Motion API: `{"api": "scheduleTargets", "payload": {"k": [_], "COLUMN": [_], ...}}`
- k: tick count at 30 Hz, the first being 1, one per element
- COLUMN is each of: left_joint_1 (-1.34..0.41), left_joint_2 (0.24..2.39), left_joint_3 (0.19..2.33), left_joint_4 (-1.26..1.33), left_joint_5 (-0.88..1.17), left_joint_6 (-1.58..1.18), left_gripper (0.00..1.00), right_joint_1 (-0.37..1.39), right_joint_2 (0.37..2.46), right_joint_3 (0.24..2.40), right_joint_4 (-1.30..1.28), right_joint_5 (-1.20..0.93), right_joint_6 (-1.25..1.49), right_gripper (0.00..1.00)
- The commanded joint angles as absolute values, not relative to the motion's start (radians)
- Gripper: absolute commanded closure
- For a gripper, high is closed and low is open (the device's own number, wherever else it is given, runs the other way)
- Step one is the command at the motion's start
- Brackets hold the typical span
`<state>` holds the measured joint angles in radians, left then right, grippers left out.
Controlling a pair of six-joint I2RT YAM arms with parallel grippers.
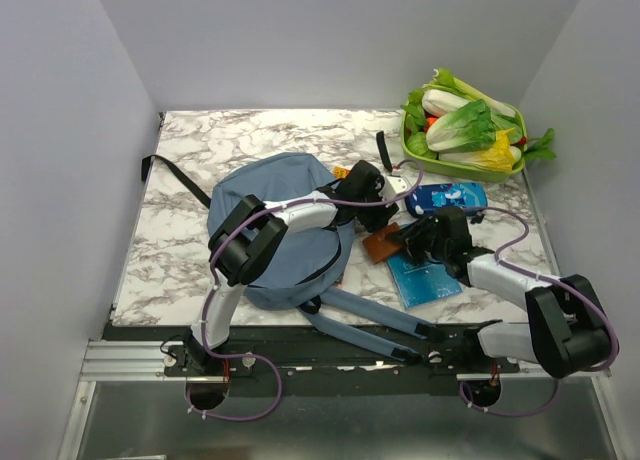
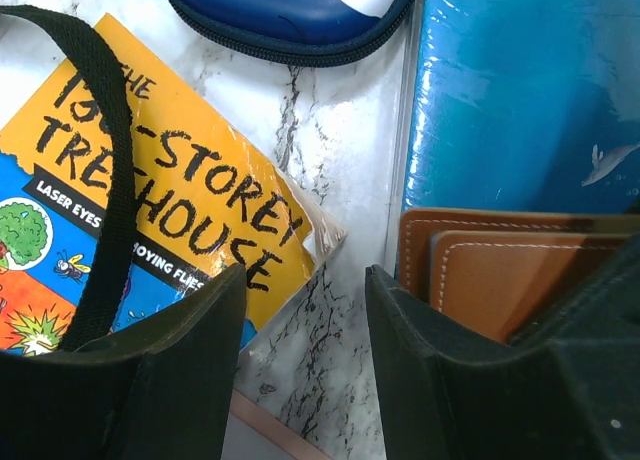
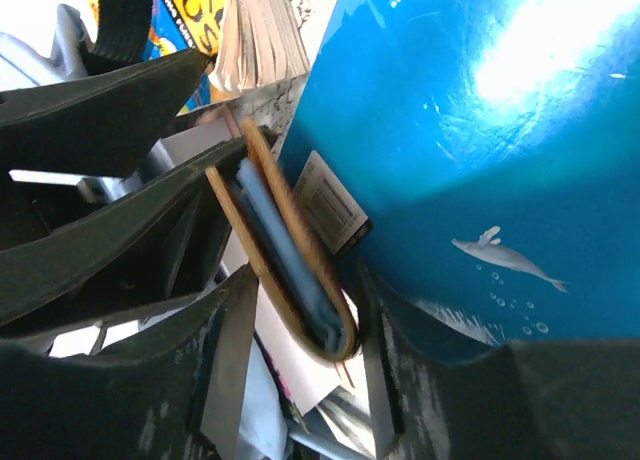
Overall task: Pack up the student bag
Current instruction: Pick up the personal item from the center of the board, then place the personal item in the student bag.
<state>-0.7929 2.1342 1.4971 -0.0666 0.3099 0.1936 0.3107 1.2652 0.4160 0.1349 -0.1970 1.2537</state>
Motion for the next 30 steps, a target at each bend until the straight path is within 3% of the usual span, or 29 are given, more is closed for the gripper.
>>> {"api": "scheduleTargets", "payload": {"k": [1,7,12,16,20,25,30], "left_joint_1": [-0.799,-0.749,-0.634,-0.493,-0.358,-0.269,-0.259], "left_joint_2": [2.117,2.046,1.965,1.820,1.662,1.589,1.614], "left_joint_3": [1.482,1.641,1.868,1.729,1.470,1.263,1.186], "left_joint_4": [-0.135,-0.288,-0.645,-0.775,-0.746,-0.582,-0.384], "left_joint_5": [0.348,0.353,0.463,0.529,0.416,0.324,0.198], "left_joint_6": [0.144,0.156,0.250,0.379,0.523,0.557,0.554], "left_gripper": [0.41,0.39,0.38,0.37,0.37,0.37,0.40], "right_joint_1": [0.337,0.339,0.339,0.339,0.342,0.373,0.405], "right_joint_2": [1.327,1.218,1.039,0.930,0.960,1.046,1.144], "right_joint_3": [0.408,0.417,0.452,0.495,0.625,0.756,0.880], "right_joint_4": [0.054,-0.033,-0.182,-0.210,-0.225,-0.213,-0.170], "right_joint_5": [-0.098,-0.054,-0.020,-0.025,-0.052,-0.080,-0.091], "right_joint_6": [1.209,1.160,1.083,1.028,0.980,0.954,0.954], "right_gripper": [0.55,0.85,0.99,1.00,0.99,0.99,0.99]}}
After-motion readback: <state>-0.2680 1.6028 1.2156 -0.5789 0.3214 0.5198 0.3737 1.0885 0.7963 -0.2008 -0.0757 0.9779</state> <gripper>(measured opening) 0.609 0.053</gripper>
